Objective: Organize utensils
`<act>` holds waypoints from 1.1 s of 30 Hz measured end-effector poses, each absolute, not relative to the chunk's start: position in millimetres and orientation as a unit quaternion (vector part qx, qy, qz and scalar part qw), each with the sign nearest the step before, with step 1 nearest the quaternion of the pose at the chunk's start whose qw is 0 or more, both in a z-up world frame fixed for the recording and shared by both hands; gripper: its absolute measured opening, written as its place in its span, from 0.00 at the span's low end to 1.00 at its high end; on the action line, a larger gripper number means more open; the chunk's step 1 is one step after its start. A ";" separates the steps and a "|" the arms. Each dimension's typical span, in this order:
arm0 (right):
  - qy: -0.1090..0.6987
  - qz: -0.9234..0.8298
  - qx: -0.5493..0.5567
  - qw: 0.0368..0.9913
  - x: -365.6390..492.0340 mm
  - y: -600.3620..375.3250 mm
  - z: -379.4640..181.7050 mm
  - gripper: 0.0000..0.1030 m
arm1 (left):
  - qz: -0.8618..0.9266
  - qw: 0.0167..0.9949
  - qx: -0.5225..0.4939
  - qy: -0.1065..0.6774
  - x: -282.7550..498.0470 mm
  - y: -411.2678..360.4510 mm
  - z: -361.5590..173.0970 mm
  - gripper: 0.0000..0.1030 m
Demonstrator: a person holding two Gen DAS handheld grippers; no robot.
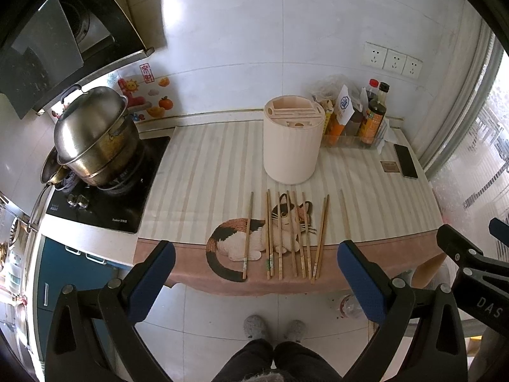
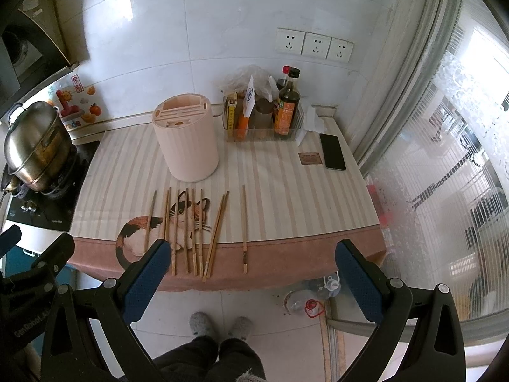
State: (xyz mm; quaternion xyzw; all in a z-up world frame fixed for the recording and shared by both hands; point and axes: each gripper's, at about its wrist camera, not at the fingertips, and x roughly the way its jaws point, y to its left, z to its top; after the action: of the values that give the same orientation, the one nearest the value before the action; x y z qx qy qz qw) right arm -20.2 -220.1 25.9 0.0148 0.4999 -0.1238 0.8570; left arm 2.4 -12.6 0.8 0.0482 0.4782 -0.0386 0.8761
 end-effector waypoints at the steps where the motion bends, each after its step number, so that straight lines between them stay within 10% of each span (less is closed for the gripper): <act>1: 0.499 -0.125 0.015 0.857 -20.0 -220.6 25.5 1.00 | -0.038 0.876 0.048 0.478 2.3 -12.4 0.9 1.00; 33: 0.484 -0.158 0.063 0.858 3.8 -212.8 3.4 1.00 | -0.063 0.877 0.037 0.474 63.0 7.3 -37.8 1.00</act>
State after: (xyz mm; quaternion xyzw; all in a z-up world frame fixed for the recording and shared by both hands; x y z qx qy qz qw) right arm 3.8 -212.8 3.4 0.0627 0.4838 -0.1584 0.8584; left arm 63.0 7.3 -37.8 0.0373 0.4745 -0.0634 0.8772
